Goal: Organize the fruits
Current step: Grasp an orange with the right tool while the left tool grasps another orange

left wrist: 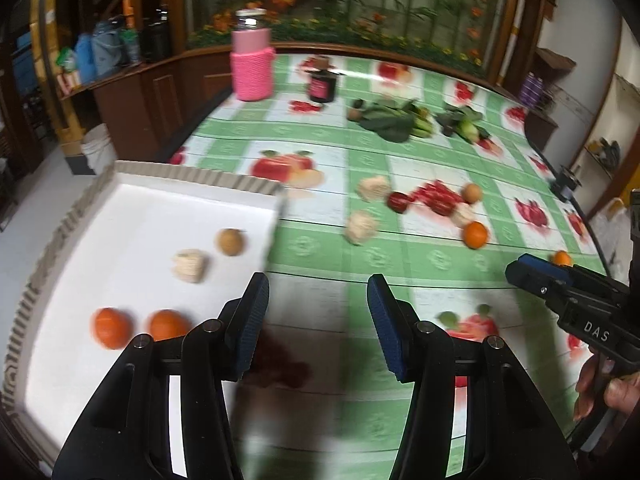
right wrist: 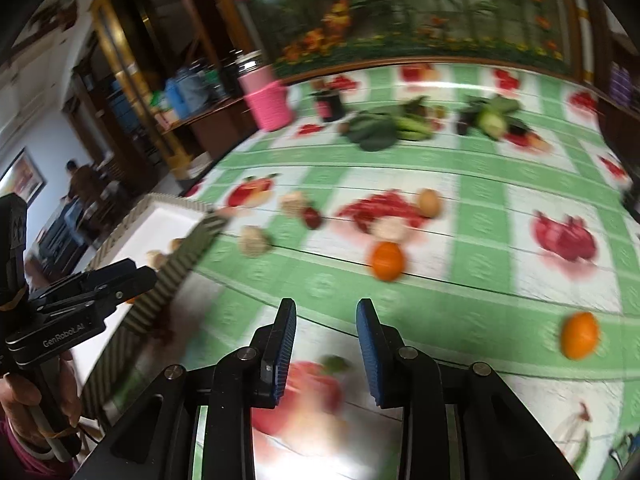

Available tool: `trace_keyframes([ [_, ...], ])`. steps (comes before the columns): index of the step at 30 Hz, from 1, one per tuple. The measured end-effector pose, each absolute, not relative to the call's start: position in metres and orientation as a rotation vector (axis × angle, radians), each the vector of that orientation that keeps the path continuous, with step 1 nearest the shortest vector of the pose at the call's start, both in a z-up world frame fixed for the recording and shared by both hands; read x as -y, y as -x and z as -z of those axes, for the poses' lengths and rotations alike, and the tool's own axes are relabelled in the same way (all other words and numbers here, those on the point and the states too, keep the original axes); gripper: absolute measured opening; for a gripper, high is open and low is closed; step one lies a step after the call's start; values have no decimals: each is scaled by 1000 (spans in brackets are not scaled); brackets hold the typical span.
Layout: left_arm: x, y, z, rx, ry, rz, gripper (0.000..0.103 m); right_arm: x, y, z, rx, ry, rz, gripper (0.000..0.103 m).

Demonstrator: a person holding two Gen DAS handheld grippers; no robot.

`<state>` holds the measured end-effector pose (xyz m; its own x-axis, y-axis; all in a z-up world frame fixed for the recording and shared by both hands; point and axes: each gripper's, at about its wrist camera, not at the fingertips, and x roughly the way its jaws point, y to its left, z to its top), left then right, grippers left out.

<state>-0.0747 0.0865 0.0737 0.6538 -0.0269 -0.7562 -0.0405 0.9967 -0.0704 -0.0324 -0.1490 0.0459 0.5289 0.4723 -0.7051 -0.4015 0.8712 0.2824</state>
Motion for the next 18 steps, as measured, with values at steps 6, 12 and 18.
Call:
trace_keyframes([
  [6,-53,61,-68,-881,83,74,51,197,32,-43,-861,-116,-414,31],
  [12,-20,49,-61,-915,66,153,51,245,40,-50,-822,-109,-290,37],
  [18,4,33,-55,-939,78,216,51,284,42,-43,-829,-88,-172,39],
])
